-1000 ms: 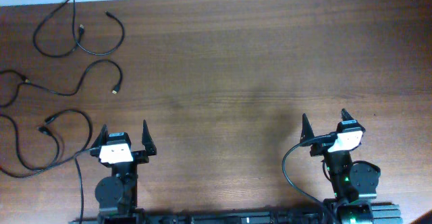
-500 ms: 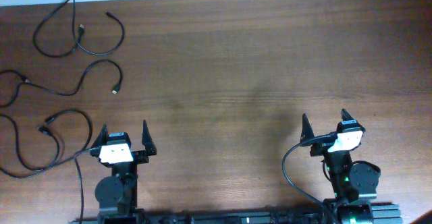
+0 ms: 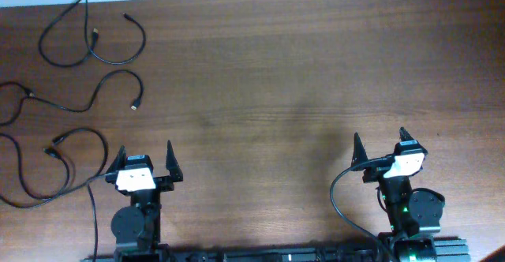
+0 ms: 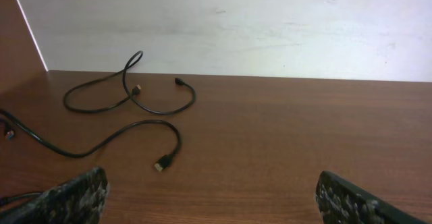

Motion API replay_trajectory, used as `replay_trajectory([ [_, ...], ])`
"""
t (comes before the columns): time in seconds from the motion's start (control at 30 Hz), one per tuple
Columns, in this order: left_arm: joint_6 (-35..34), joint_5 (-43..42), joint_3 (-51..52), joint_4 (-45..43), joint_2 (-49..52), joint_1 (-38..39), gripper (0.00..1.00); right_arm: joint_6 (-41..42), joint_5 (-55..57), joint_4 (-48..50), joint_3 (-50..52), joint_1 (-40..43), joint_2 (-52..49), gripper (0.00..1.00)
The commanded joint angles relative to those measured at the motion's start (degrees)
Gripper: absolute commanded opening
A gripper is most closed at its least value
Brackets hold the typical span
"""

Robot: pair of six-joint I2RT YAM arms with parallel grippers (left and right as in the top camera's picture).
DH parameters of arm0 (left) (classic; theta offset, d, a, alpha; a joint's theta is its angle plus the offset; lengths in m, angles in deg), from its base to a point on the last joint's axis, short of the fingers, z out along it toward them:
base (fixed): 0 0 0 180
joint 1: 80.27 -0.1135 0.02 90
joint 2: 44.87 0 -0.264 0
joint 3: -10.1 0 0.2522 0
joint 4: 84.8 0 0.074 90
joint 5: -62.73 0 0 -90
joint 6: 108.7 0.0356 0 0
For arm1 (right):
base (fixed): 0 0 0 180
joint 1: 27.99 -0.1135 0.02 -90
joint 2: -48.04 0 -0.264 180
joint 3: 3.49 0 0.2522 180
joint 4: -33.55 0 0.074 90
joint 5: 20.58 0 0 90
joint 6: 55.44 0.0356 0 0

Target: Untangle cables

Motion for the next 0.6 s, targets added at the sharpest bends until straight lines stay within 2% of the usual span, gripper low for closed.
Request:
replay_trajectory([
  [0.0, -0.59, 0.2, 0.11, 0.31, -0.33, 0.15, 0.99, -0.2, 0.7, -0.46, 0.31, 0.17, 0.37, 0.98],
  [0.57, -0.59, 0.2, 0.11, 0.31, -0.33, 0.15, 0.99, -0.2, 0.7, -0.46, 0.31, 0.17, 0.37, 0.98],
])
